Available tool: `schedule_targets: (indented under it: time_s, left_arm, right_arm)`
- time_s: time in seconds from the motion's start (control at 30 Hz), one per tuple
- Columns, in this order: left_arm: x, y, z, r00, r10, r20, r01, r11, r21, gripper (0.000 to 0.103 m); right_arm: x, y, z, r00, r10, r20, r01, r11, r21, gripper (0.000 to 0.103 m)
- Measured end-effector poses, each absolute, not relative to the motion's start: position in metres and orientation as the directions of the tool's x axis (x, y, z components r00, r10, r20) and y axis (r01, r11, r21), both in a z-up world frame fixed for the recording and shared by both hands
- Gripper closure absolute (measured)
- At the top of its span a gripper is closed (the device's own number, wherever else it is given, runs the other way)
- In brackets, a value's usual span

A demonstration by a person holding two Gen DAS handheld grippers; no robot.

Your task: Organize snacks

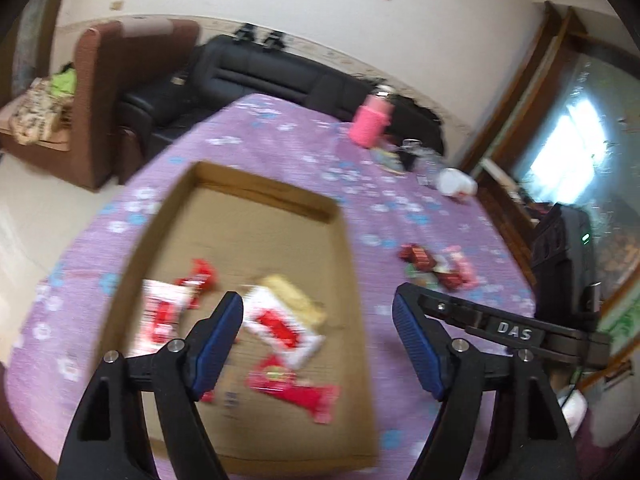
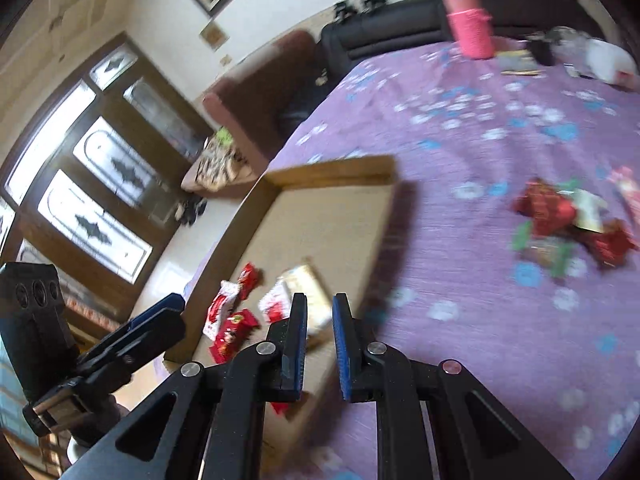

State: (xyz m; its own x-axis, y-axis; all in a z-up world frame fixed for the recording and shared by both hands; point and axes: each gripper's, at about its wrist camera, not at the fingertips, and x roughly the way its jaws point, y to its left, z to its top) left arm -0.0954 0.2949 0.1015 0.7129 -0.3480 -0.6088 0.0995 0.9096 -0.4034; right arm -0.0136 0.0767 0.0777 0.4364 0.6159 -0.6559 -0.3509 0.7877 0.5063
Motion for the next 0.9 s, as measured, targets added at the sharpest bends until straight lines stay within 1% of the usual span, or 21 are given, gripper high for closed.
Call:
schedule_targets:
  time_s: [0.1,0.17,0.23,0.43,0.5,0.63,0.7,0.8,0.9]
  left_arm:
    - [-0.100,0.270,0.116,0.704,-0.403,-0.585,0.158,0.891,-0.425,0.026]
    - [-0.106,0.251,0.129,0.705,-0.435,-0.561,0.208,0.882,-0.423,0.026]
    - [-0.112,0.231,0.143,0.706,-0.460,-0.538,0.258,0.875,-0.409,0.026]
    - [-0.129,0.185,0.192,0.682,-0.549,-0.484,0.400,0.833,-0.381,0.027]
    - [-0.136,0.179,0.211,0.684,-0.569,-0.456,0.439,0.821,-0.366,0.027]
    - [-0.155,0.182,0.273,0.730,-0.586,-0.353,0.500,0.809,-0.309,0.026]
    - [-0.161,0.187,0.298,0.730,-0.603,-0.321,0.524,0.796,-0.305,0.026]
    - [-0.163,0.195,0.338,0.729,-0.616,-0.297,0.544,0.786,-0.295,0.026]
    - [-0.166,0.203,0.372,0.759,-0.578,-0.299,0.522,0.815,-0.250,0.026]
  right_arm:
    - [-0.025,0.040,0.087,0.476,0.605,-0.638,-0.306,0.794,0.525,0.087]
    - [-0.031,0.018,0.095,0.502,0.591,-0.631,-0.282,0.802,0.527,0.078]
    - [-0.038,-0.005,0.104,0.536,0.566,-0.626,-0.259,0.816,0.516,0.076]
    - [-0.061,-0.069,0.149,0.632,0.524,-0.571,-0.211,0.825,0.524,0.076]
    - [-0.070,-0.086,0.179,0.670,0.504,-0.545,-0.215,0.834,0.507,0.076]
    - [-0.084,-0.103,0.239,0.720,0.474,-0.507,-0.225,0.851,0.475,0.076]
    - [-0.089,-0.110,0.272,0.742,0.461,-0.487,-0.222,0.854,0.470,0.076]
    - [-0.097,-0.122,0.320,0.752,0.490,-0.441,-0.232,0.823,0.518,0.076]
    - [-0.106,-0.124,0.368,0.782,0.459,-0.421,-0.227,0.839,0.494,0.076]
